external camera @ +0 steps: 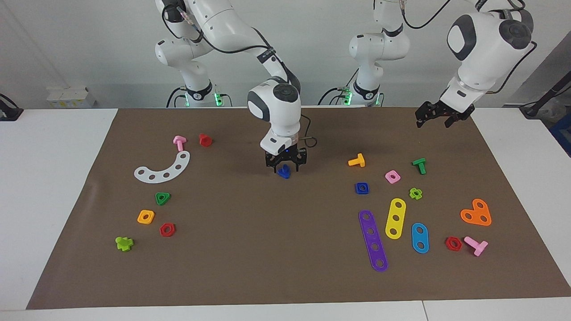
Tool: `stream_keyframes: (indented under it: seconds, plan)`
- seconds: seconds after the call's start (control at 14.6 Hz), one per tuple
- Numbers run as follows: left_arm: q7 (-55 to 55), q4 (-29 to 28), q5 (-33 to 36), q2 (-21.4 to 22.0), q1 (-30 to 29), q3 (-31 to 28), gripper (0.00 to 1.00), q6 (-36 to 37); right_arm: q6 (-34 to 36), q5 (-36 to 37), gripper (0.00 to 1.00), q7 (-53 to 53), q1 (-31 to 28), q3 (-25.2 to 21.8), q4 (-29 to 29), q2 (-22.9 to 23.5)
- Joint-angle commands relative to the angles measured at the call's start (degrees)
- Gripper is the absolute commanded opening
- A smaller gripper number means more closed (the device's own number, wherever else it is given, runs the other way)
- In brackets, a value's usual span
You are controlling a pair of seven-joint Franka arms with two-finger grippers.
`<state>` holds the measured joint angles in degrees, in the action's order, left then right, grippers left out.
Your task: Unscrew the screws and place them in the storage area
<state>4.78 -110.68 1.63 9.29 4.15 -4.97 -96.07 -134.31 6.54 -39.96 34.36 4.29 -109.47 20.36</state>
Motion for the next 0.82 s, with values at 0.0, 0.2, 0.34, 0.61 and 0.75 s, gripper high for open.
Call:
stream_keyframes:
  seconds: [0.0, 0.2, 0.34, 0.61, 0.75]
  plan:
    - [0.23, 3.78, 1.88, -0.14, -0.72, 0.57, 1.0, -2.27, -1.22, 2.16, 0.76, -2.06, 0.27, -0.16, -1.09, -0.15]
    - [0.32, 7.05, 1.79, -2.34, -0.72, 0.66, 1.0, -5.26, -0.61, 2.25, 0.51, -2.06, 0.27, -0.16, -1.18, -0.5]
    - [0.23, 6.88, 1.79, -2.35, -0.54, 0.66, 1.0, -6.84, -0.52, 2.25, 0.19, -1.97, 0.27, -0.16, -1.18, -0.59]
    - [0.23, 6.44, 1.79, -2.26, -0.54, 0.66, 1.0, -6.41, 0.44, 2.51, 0.0, -1.53, -0.7, -0.25, -3.02, -3.3]
    - [0.23, 6.44, 1.79, -2.26, -0.54, 0.66, 1.0, -6.49, 0.71, 2.51, 0.0, -0.31, -3.06, -0.34, -5.3, -6.28]
